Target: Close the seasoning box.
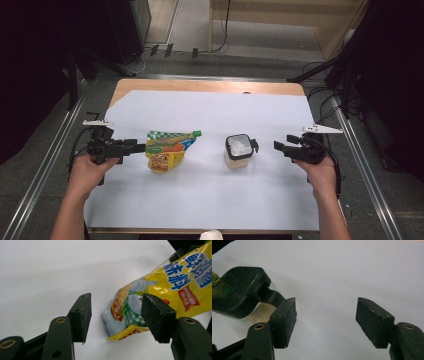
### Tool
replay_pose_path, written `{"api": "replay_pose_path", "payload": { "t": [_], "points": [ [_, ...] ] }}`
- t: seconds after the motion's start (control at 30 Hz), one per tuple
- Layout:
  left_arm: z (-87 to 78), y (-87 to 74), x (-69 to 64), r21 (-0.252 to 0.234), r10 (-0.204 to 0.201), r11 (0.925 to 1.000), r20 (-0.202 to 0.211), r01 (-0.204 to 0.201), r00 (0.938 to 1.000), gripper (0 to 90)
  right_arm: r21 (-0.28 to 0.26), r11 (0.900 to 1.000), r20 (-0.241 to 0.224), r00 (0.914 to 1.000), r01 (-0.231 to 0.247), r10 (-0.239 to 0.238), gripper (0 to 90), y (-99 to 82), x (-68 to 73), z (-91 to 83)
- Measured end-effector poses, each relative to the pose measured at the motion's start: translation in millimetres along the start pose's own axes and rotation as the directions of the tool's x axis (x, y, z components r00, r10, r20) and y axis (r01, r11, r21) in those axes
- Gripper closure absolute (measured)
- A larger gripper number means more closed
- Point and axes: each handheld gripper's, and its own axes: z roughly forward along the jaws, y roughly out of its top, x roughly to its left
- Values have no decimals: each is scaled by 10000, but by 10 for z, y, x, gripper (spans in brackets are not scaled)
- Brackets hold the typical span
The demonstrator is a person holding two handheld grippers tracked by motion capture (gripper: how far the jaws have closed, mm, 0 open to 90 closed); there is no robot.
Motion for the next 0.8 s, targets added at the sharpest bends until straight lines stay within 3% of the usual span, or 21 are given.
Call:
{"api": "replay_pose_path", "payload": {
  "t": [0.13,0.8],
  "points": [
    [20,-19,44,-45,-45,10000,-113,45,9999,413,180,9997,109,9998,-174,173,304,-48,-37,43],
    [124,-74,146,214,-14,9998,-508,24,9987,391,840,9964,652,9977,127,-182,248,-173,-94,249]
  ]
}}
